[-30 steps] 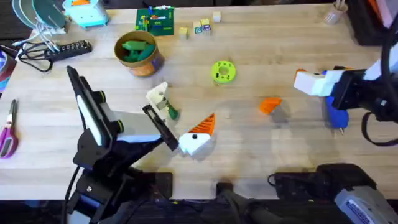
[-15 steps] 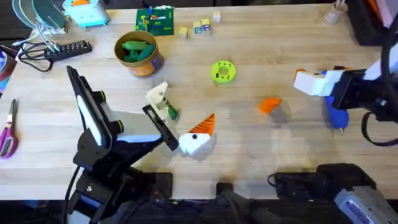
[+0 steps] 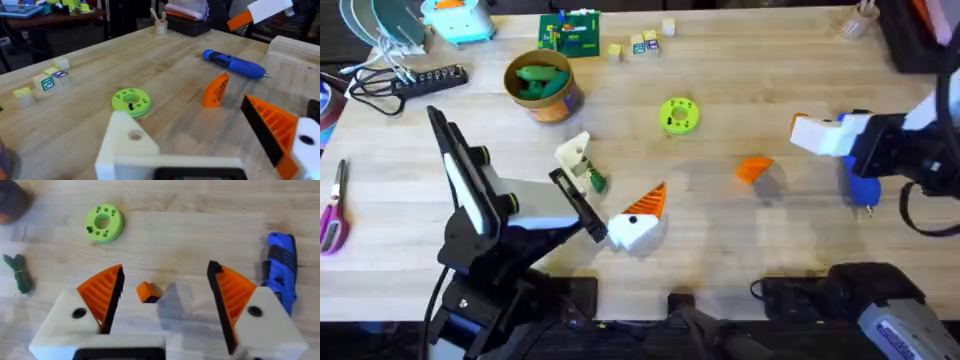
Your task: Pick up the gripper from the table and insert it into the empty holder that is missing its gripper. Then pick up a screw, insert it into the mounting hole, and use the screwdriver to tighten it. Finally, clean up the table by picking up the vegetable and placing it into the bucket.
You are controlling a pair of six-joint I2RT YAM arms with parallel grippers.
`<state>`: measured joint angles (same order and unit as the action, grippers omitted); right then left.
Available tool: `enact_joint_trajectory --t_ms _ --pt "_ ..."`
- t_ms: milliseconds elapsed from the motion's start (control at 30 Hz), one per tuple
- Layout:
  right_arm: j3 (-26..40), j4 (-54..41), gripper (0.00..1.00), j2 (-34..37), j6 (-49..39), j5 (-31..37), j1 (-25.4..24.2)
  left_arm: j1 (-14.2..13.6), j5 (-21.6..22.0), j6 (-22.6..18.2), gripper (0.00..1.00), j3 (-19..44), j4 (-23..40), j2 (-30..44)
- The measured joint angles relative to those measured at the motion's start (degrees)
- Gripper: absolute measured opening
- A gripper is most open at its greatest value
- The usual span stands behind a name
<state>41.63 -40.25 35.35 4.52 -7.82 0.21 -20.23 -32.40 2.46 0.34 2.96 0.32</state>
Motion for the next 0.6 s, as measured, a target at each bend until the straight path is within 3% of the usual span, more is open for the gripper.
enact_joint_trajectory --t_ms 167,333,600 --pt "0.1 -1.8 0.991 1.7 0.1 -4.2 0.7 0.0 0.0 0.0 0.993 0.0 0.0 0.0" --pt "2.1 -10.4 0.991 6.8 -3.1 -6.2 6.8 0.0 -1.2 1.8 0.993 0.0 0.0 0.0" --pt "3.7 -12.6 0.991 11.6 -5.5 3.3 19.3 0.0 -3.0 4.5 0.993 0.0 0.1 0.0"
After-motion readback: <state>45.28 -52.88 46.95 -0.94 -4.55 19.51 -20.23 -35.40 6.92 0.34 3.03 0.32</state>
